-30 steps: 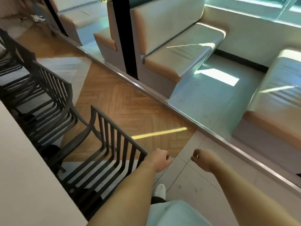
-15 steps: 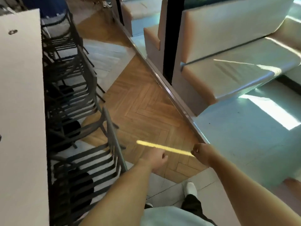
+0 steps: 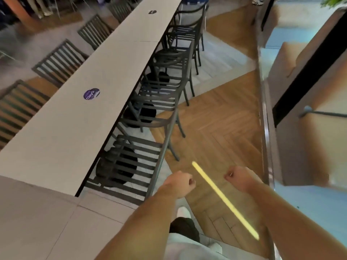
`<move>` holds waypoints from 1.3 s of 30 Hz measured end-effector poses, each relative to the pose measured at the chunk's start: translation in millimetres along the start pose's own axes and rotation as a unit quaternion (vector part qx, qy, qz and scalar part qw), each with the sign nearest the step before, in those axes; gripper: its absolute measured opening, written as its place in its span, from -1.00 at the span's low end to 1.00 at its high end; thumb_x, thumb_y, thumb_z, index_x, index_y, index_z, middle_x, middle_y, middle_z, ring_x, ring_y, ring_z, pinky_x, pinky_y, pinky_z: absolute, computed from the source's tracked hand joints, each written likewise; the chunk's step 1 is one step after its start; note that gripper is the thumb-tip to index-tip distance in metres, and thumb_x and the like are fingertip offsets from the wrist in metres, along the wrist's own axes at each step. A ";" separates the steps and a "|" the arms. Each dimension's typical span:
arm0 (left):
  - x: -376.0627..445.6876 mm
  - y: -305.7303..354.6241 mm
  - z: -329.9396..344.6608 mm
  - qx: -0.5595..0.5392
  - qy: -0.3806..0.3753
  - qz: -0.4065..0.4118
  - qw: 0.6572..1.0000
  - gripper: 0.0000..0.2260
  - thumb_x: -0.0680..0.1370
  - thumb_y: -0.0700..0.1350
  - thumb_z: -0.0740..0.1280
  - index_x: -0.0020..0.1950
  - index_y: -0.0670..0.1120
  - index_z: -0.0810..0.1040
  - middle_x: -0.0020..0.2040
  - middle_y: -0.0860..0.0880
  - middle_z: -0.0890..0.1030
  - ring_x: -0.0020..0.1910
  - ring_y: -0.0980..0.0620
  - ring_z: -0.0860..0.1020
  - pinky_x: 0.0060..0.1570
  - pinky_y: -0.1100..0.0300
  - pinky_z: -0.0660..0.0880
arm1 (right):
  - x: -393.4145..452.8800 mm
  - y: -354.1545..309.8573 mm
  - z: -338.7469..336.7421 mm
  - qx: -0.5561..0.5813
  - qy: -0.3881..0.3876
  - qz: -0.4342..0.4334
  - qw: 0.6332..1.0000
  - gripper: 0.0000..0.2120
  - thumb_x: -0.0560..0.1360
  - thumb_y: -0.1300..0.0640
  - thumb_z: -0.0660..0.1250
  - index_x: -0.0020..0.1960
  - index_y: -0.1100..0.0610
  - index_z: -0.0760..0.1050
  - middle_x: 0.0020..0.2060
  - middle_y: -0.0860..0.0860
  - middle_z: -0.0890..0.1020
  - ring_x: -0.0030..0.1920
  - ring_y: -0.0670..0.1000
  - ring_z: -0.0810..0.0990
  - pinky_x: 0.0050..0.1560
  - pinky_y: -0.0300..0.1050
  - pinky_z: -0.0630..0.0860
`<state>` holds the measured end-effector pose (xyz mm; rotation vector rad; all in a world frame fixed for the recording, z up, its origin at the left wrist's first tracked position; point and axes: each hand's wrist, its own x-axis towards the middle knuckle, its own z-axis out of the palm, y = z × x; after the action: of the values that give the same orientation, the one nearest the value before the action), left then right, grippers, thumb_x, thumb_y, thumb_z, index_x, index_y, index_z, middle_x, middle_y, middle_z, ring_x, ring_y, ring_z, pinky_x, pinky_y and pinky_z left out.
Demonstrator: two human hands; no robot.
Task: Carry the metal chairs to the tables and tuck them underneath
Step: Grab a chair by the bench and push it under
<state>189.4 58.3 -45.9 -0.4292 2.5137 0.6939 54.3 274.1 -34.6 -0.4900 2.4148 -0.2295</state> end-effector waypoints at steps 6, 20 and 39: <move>26.1 -24.3 -27.8 -0.023 0.074 -0.031 0.996 -0.63 0.69 0.13 0.17 -0.16 -0.09 0.50 -0.22 -0.06 0.52 -0.18 -0.10 0.55 -0.11 -0.02 0.54 | 55.1 -51.4 -13.5 -0.036 -0.029 -0.055 0.997 -0.82 0.56 -0.14 0.30 -0.03 -0.13 0.66 -0.09 0.01 0.71 0.02 0.08 0.67 0.00 -0.11 0.56; 53.7 -126.7 -106.3 -0.083 0.151 -0.114 0.978 -0.66 0.72 0.13 0.12 0.12 -0.04 0.61 -0.11 -0.02 0.65 -0.14 -0.05 0.62 -0.01 -0.05 0.62 | 151.5 -200.9 -52.2 -0.115 -0.044 -0.169 0.978 -0.83 0.61 -0.06 0.30 -0.13 -0.08 0.58 -0.18 -0.07 0.69 -0.11 0.01 0.66 -0.07 -0.15 0.52; 52.3 -134.5 -81.3 -0.241 0.231 -0.367 0.868 -0.65 0.72 0.16 0.12 0.03 -0.03 0.57 -0.17 -0.01 0.62 -0.20 -0.02 0.60 -0.06 -0.02 0.62 | 242.7 -307.5 -55.9 -0.326 -0.160 -0.405 0.839 -0.77 0.63 -0.16 0.23 0.03 -0.04 0.55 -0.12 -0.04 0.65 0.03 0.08 0.59 0.09 0.09 0.59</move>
<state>171.4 -105.2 -65.7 -1.8002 2.2372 0.9595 -66.5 -102.6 -42.8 -1.7071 1.7668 0.3263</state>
